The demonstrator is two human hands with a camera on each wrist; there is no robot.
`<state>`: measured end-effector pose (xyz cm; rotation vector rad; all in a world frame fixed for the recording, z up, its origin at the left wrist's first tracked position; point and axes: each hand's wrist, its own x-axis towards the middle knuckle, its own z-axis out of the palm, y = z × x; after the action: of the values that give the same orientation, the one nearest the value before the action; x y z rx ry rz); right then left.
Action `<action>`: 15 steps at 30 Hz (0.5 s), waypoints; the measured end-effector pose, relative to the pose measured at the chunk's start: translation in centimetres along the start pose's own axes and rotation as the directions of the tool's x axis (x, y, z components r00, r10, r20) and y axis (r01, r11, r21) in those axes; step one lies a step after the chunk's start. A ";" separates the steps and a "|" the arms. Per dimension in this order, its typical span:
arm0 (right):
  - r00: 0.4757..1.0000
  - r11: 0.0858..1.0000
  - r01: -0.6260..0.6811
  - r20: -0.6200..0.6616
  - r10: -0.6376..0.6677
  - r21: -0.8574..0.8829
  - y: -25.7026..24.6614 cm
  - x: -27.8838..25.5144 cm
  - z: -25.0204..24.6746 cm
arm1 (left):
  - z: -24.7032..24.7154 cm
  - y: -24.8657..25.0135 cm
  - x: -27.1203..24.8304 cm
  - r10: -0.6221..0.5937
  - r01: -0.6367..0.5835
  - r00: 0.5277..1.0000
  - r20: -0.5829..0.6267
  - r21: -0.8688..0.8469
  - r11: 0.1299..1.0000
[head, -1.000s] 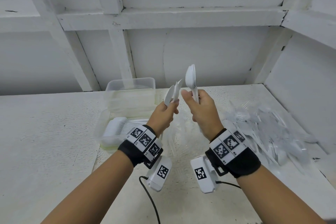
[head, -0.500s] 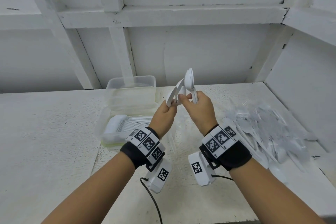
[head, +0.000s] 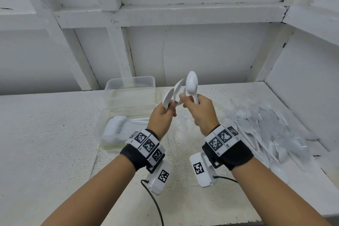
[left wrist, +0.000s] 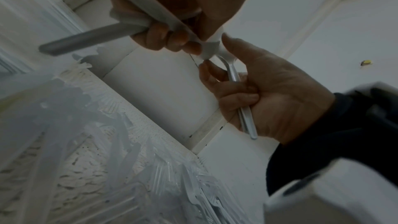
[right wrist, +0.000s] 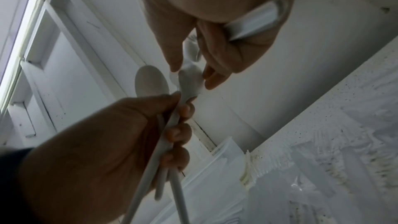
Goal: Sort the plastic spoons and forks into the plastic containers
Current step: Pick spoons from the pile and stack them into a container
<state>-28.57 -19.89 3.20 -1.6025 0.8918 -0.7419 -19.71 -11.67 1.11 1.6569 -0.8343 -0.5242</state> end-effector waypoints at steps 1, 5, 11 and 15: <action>1.000 1.000 0.005 0.005 -0.005 0.019 0.1 -0.1 0.1 | 0.0 0.1 0.0 0.012 -0.012 1.000 0.014 0.006 1.000; 1.000 0.999 0.000 -0.009 0.000 0.053 0.2 0.0 -0.1 | 0.0 0.3 0.0 -0.042 0.044 0.999 0.027 -0.082 0.996; 0.996 0.997 0.079 -0.045 -0.079 0.015 0.2 0.7 -0.7 | -0.7 0.4 0.3 -0.162 0.184 0.979 0.127 -0.185 0.965; 0.991 0.993 0.098 -0.095 -0.092 0.063 0.3 1.3 -0.4 | -0.6 0.6 -0.1 -0.144 0.195 0.954 0.264 -0.177 0.965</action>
<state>-28.24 -21.23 3.01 -1.5693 0.8521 -0.9099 -19.44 -11.26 1.87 1.5008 -0.7934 -0.9240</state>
